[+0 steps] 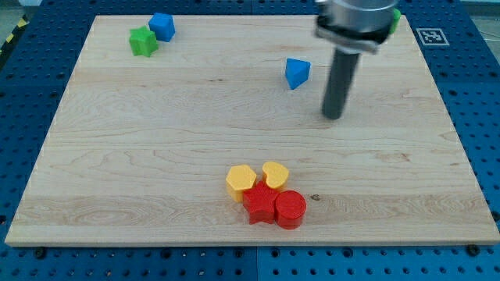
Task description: Push the triangle into the green star
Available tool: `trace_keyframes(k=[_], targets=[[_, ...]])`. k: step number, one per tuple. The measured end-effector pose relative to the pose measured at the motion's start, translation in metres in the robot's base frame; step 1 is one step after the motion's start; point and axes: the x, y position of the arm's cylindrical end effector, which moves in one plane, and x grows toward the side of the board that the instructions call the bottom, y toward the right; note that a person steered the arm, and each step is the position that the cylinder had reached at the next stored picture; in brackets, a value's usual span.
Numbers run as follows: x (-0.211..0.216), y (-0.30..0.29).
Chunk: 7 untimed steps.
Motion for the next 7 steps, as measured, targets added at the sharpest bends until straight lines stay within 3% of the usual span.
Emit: trace_keyframes(k=[1, 3, 5, 6, 7], targets=[[-0.044, -0.017], [-0.119, -0.148], [-0.069, -0.099], [-0.051, -0.108], [-0.068, -0.165]])
